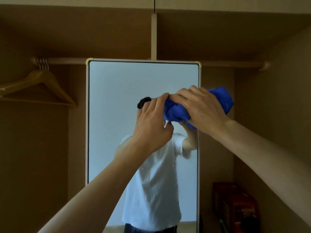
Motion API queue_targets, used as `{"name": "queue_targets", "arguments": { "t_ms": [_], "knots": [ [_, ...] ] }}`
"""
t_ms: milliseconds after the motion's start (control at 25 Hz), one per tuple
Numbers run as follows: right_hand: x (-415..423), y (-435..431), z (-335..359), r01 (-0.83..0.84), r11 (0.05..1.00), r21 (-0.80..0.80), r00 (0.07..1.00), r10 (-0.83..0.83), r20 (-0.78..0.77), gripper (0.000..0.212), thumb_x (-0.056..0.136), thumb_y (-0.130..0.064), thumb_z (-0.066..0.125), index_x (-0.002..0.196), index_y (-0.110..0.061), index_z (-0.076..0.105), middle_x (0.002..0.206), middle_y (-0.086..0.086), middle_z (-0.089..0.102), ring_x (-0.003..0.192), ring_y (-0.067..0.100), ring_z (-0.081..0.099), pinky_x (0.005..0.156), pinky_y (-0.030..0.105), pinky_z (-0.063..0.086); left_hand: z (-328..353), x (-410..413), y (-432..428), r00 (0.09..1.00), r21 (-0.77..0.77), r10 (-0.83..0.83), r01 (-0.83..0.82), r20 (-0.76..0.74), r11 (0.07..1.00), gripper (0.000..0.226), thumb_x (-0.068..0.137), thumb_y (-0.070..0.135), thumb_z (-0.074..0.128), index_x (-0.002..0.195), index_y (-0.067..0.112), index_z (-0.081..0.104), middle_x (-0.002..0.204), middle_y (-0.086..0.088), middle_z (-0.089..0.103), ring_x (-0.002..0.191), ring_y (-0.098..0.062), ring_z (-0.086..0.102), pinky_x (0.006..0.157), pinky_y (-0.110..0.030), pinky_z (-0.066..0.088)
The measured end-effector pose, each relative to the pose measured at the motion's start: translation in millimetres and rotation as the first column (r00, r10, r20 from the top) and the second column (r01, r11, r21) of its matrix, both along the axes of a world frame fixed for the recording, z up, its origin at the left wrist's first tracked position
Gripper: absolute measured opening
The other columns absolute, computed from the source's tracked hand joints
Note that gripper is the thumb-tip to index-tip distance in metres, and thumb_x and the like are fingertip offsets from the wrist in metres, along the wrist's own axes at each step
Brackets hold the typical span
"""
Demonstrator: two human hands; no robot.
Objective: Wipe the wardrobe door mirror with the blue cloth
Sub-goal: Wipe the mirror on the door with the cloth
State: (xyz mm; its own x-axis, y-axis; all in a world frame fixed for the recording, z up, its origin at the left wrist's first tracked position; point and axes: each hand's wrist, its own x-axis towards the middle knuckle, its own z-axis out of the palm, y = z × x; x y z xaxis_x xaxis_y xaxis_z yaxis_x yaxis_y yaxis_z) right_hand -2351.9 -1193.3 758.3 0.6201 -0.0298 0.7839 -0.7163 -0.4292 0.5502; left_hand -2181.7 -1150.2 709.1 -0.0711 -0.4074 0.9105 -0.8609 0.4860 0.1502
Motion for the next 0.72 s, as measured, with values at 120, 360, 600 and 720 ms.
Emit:
{"name": "queue_targets", "arguments": {
  "t_ms": [120,360,600,720],
  "knots": [
    [-5.5,-2.6,14.5,0.019,1.0,-0.019,0.999,-0.018,0.028,0.032,0.094,-0.017,0.062,0.126,-0.016,0.06,0.105,0.01,0.065,0.091,0.031,0.058,0.081,0.049,0.05,17.2,-6.3,-6.9,0.999,-0.043,-0.009,0.007,-0.031,0.999,0.063,0.087,0.022,0.067,0.144,0.025,0.042,0.135,0.007,0.057,0.12,-0.018,0.049,0.097,-0.023,0.023],
    [-12.0,-7.0,-18.5,0.047,0.999,-0.011,0.999,-0.047,0.027,0.045,0.091,-0.021,0.066,0.134,-0.018,0.055,0.107,0.007,0.065,0.091,0.03,0.059,0.079,0.046,0.049,-7.7,-5.6,-9.0,0.995,-0.064,-0.064,0.059,-0.072,0.996,0.042,0.087,0.003,0.063,0.126,0.017,0.058,0.109,0.005,0.067,0.099,-0.015,0.053,0.087,-0.029,0.039],
    [-18.9,-9.1,-83.3,0.043,0.999,0.031,0.999,-0.044,0.003,0.043,0.095,-0.019,0.059,0.137,-0.015,0.054,0.112,0.005,0.063,0.092,0.025,0.057,0.081,0.041,0.047,-71.1,-5.8,-8.4,0.995,-0.066,-0.094,0.092,-0.032,0.994,0.054,0.081,-0.006,0.062,0.13,0.017,0.06,0.117,0.006,0.067,0.106,-0.018,0.059,0.093,-0.024,0.038],
    [-17.7,-8.2,-98.9,0.036,0.999,0.021,0.999,-0.036,0.034,0.041,0.093,-0.022,0.066,0.132,-0.012,0.059,0.105,0.008,0.066,0.087,0.027,0.06,0.076,0.043,0.051,-88.1,-3.8,-7.0,0.993,-0.027,-0.115,0.114,-0.04,0.993,0.058,0.086,0.0,0.065,0.138,0.022,0.056,0.129,0.01,0.064,0.115,-0.016,0.058,0.1,-0.028,0.04]
  ]
}}
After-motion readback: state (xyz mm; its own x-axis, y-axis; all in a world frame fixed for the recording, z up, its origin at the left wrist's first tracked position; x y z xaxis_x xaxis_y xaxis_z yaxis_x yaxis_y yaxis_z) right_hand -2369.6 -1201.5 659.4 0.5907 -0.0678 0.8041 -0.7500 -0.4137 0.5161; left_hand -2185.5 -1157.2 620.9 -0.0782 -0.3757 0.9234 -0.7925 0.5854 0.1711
